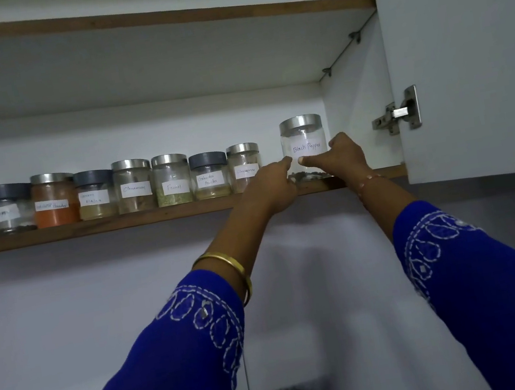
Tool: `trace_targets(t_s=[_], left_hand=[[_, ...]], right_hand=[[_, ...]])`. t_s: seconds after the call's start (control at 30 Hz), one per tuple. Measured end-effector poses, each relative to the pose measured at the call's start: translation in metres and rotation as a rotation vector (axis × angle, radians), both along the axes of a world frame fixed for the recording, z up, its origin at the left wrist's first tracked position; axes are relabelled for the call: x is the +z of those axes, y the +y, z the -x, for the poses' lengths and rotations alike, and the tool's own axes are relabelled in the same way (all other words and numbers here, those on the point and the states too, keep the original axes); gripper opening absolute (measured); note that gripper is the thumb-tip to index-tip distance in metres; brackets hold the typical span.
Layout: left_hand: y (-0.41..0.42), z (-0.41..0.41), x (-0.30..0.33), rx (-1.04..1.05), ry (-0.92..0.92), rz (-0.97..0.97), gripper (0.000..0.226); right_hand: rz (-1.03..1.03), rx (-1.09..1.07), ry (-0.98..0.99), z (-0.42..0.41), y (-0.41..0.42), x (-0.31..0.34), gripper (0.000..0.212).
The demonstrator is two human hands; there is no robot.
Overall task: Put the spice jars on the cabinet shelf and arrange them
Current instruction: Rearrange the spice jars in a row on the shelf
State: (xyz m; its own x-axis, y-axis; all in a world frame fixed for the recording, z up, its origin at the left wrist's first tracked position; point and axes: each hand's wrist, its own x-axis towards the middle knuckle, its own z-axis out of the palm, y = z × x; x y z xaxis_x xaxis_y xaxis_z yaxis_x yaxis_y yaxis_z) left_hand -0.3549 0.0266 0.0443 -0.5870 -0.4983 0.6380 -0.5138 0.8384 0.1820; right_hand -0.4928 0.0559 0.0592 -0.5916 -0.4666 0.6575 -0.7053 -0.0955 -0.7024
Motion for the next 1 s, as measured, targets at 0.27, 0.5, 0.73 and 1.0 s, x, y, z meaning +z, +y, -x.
trace_targets(t_s=[0.27, 0.5, 0.73, 1.0], left_hand=[[-0.010, 0.002, 0.017, -0.032, -0.062, -0.076, 0.045], [-0.017, 0.008, 0.023, -0.071, -0.123, -0.122, 0.046], [-0.023, 0.016, 0.034, -0.011, -0.159, -0.181, 0.045], [-0.038, 0.036, 0.042, 0.134, -0.294, -0.180, 0.038]], right_hand=[[-0.120, -0.146, 0.067, 0.007, -0.019, 0.002, 0.063], [-0.189, -0.171, 0.087, 0.006, -0.022, 0.004, 0.061], [-0.285, -0.085, 0.064, 0.009, -0.030, 0.014, 0.050], [-0.471, -0.010, 0.134, 0.013, -0.040, 0.027, 0.020]])
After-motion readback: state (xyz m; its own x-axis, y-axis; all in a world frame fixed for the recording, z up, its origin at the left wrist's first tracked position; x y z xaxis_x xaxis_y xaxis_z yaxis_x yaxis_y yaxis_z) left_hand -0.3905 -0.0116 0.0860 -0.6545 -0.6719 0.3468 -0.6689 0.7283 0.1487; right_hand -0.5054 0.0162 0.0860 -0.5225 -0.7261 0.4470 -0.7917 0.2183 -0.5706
